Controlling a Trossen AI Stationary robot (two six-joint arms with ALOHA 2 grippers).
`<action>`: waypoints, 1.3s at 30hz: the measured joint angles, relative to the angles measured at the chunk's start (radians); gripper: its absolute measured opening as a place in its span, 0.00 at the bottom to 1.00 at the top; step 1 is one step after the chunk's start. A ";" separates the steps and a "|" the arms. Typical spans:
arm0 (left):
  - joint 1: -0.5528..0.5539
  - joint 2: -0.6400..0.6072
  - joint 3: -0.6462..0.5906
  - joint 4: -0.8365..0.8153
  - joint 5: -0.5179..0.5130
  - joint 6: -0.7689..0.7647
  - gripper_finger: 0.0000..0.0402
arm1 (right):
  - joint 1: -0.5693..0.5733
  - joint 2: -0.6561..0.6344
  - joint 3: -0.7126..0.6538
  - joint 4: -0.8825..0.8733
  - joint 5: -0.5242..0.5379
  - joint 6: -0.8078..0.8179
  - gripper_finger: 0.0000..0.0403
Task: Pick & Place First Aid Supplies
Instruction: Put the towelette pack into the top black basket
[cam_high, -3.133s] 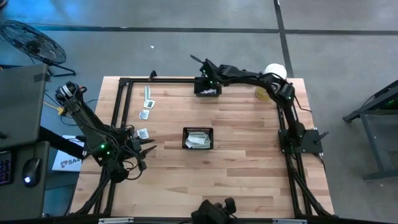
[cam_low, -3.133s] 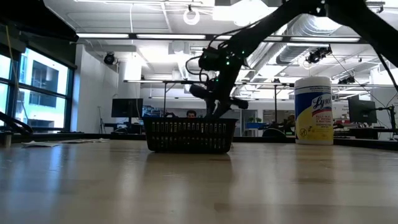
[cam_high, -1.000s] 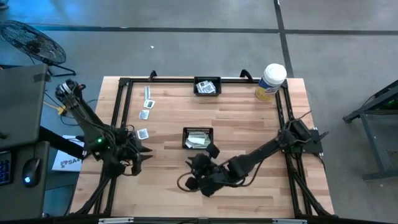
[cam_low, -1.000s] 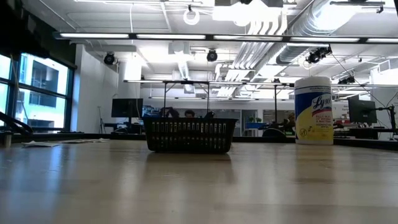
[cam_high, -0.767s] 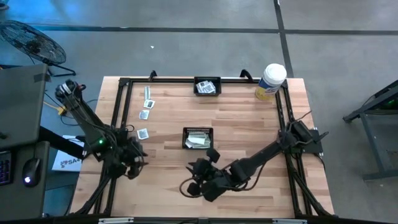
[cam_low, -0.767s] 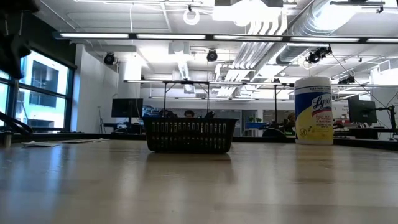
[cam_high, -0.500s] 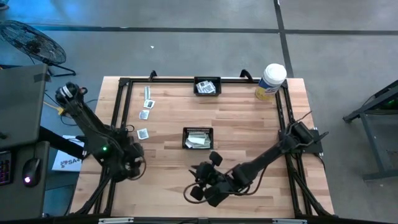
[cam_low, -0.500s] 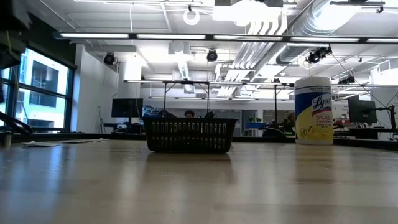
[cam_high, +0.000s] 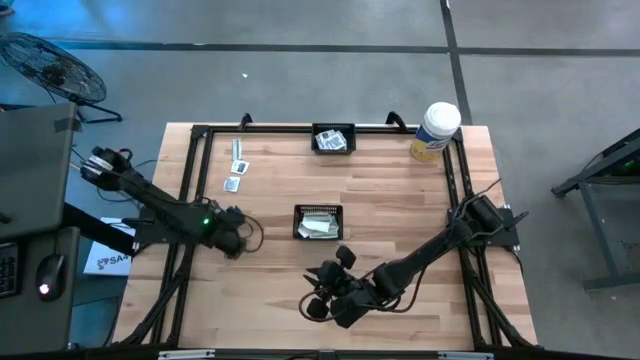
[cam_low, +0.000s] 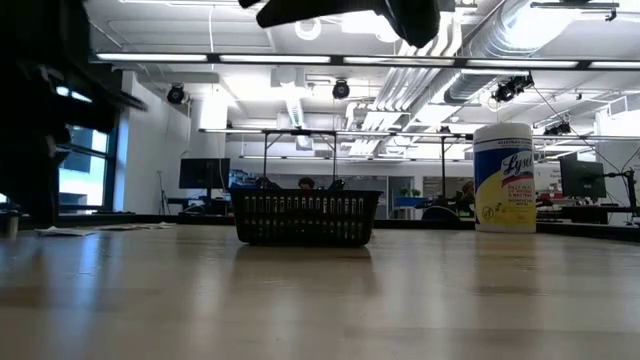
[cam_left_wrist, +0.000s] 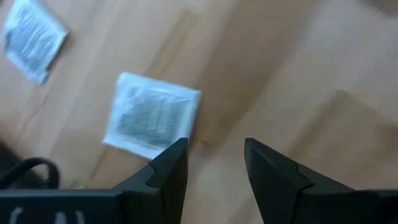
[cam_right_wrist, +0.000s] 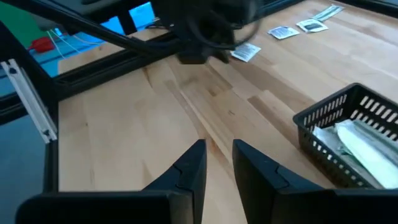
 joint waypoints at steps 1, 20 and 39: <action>0.028 0.006 -0.005 -0.004 0.000 0.000 0.38 | 0.000 0.000 0.000 0.001 -0.008 -0.002 0.18; 0.234 0.007 -0.105 0.045 0.066 0.045 0.38 | 0.000 0.000 0.001 0.004 -0.026 -0.008 0.18; 0.235 0.010 -0.084 0.078 0.068 0.052 0.02 | 0.037 -0.002 0.003 0.021 -0.188 -0.005 0.18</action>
